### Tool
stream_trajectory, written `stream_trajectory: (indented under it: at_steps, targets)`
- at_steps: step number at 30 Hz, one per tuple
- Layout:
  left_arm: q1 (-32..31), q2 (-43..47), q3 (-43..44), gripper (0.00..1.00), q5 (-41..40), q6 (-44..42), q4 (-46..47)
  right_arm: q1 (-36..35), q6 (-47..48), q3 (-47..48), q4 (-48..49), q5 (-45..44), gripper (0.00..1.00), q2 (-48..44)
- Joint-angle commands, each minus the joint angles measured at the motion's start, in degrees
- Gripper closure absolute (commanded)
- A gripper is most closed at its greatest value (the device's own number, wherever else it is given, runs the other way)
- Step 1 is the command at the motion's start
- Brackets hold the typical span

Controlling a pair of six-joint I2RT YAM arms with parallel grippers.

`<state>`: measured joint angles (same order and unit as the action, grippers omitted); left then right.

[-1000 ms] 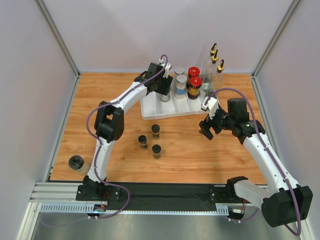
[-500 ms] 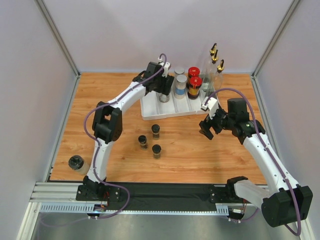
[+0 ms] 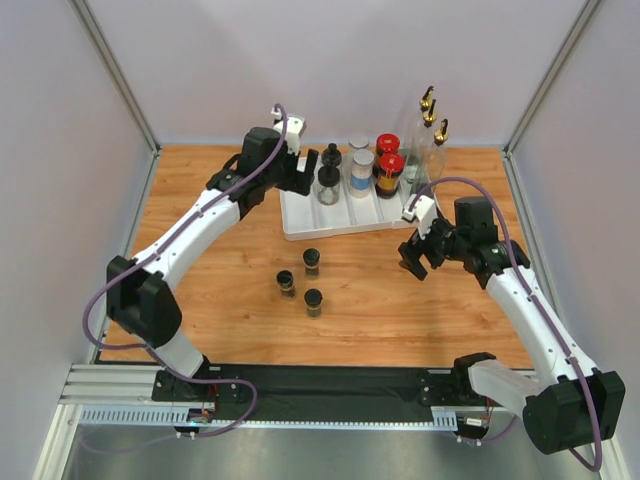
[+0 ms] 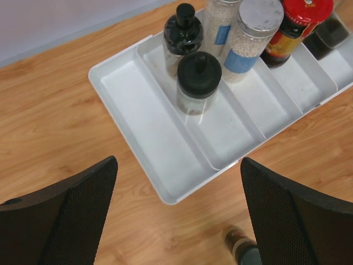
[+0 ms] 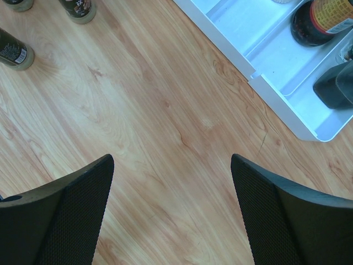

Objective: Organize the condiment bottles
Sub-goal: Place the bottle in the storage box, then pick up the bottle from the corner of the board.

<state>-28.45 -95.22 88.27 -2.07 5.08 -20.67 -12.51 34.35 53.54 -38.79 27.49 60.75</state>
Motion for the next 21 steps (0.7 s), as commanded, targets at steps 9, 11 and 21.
stream_trajectory:
  at_steps: [9, 11, 21]
  targets:
    - [0.67, 13.39, -12.67, 0.0, -16.91, 13.71, -14.83, 0.12, 1.07, -0.1, 0.64, -0.5, 0.12, -0.02]
    - [0.67, 15.92, -15.56, 0.0, -19.54, 16.61, -16.5, 0.12, 1.16, -0.1, 0.64, -0.5, 0.12, 0.16]
    - [0.94, 28.33, -25.43, 0.0, -34.92, 40.24, -25.19, 0.12, 0.9, -0.1, 0.47, -0.33, 0.12, 1.56]
